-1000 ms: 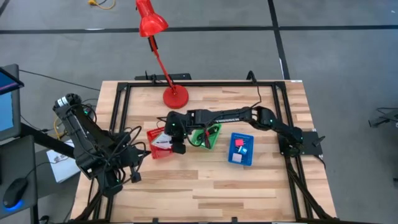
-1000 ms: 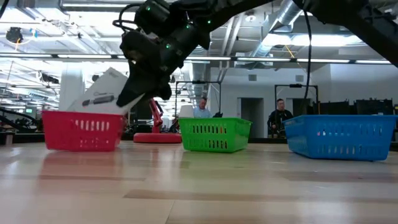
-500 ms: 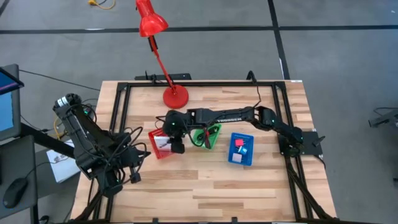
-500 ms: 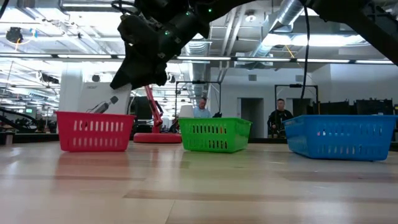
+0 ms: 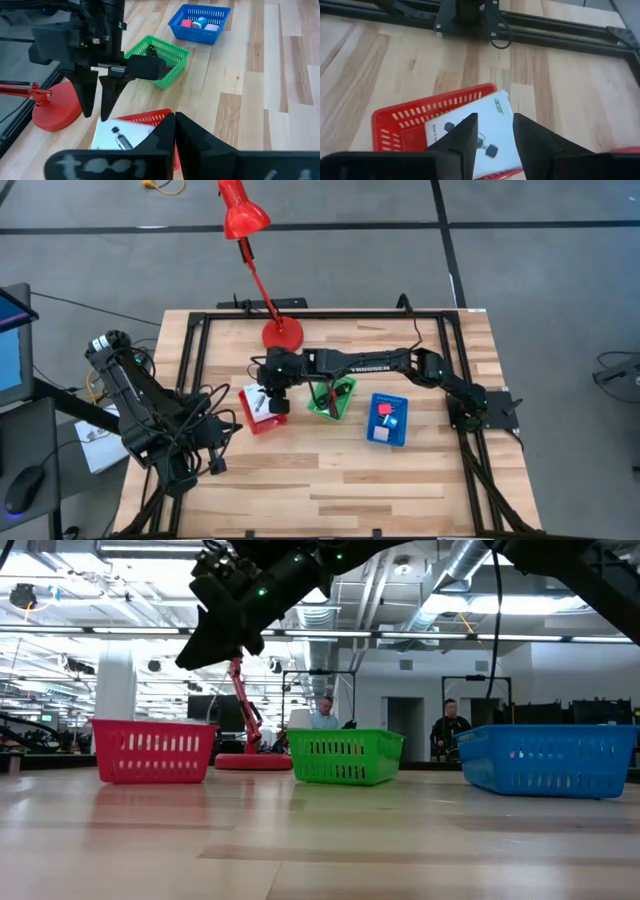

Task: Pick and place items into bin
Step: Put the white card reader box into the orange bin

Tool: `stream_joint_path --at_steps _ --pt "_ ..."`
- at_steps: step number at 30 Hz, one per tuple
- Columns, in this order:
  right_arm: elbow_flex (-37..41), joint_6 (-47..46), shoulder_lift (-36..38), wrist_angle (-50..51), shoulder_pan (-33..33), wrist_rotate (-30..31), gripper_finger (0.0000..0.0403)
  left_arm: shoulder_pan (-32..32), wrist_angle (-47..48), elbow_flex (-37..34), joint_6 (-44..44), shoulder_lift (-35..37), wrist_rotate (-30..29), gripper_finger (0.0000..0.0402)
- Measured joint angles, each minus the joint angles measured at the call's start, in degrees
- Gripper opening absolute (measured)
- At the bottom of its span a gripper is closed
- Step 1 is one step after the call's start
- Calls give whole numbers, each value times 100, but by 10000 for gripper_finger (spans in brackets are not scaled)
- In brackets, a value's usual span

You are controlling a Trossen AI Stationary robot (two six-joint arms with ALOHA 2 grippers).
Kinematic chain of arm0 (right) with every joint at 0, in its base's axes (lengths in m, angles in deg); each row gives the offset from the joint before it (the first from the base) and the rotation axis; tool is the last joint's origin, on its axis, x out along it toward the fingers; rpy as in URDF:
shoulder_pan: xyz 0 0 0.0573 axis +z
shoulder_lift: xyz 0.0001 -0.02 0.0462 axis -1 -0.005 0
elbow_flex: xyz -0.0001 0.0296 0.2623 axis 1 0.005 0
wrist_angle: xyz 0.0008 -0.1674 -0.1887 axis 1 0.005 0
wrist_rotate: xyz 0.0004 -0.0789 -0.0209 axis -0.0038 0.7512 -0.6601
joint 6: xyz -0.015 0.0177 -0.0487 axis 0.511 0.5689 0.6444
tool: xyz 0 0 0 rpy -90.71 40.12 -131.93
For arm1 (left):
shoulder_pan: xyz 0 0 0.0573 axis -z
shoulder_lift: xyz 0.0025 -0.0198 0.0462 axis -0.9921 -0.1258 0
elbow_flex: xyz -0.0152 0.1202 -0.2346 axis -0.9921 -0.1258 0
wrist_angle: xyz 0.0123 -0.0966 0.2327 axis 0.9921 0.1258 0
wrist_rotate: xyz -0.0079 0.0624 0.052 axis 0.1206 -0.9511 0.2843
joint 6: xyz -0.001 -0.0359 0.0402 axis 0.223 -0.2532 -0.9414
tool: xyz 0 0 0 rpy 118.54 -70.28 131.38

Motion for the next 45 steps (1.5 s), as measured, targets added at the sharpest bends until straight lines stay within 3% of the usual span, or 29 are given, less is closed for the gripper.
stream_joint_path --at_steps 13,17,20,23,28,45 --pt "2 -637 -11 802 122 -18 71 0 7 0 -13 0 0 0" --pt "2 -451 -11 360 206 174 50 -1 7 0 -20 0 -1 0" --pt "-15 -362 -153 -219 171 787 27 -2 4 0 -20 0 -2 0" --pt "13 -574 -381 -431 24 967 5 -1 3 0 -17 0 -1 0" --pt "13 -1094 -544 -776 -243 1026 4 -2 3 2 -25 0 3 0" --pt "2 -1156 -802 -797 -397 398 1 -2 24 4 -254 -2 20 0"
